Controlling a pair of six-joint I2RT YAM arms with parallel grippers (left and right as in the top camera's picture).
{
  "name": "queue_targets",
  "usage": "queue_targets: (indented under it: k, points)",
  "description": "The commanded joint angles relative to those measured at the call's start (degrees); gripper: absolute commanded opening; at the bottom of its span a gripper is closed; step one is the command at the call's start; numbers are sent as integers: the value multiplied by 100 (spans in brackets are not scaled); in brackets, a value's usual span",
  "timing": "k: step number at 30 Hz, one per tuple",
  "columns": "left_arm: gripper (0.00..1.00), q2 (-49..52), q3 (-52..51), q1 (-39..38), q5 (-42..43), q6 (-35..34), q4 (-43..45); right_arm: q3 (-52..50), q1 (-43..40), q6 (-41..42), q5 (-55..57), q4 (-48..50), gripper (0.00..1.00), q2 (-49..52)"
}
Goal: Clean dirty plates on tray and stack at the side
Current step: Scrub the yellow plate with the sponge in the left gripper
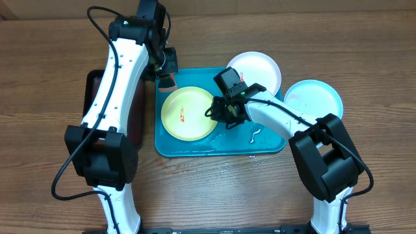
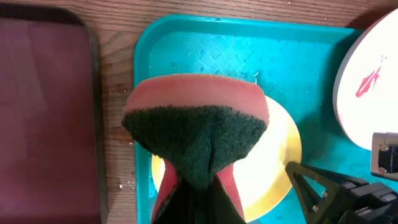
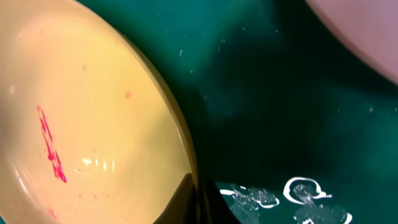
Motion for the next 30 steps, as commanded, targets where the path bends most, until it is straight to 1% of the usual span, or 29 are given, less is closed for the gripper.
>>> queue_targets:
  k: [1,7,9,13,23,30]
  points:
    - [4,-28,-24,-83,46,7,20,61,13,610,92,-114,4,155]
    - [4,-26,-332,-254,48,37,249,61,13,557,46,-120,4,155]
    - [4,-26,-553,-310,52,234,435,61,13,538,26,-120,4,155]
    - [4,-26,-1152,-404,59,658,929,61,13,538,28,-120,4,155]
    - [4,-26,-2594,-415,68,809,1834,61,13,535,33,-120,4,155]
    - [4,-26,-3091,-431,470,1088,2190,61,13,535,33,-118,4,155]
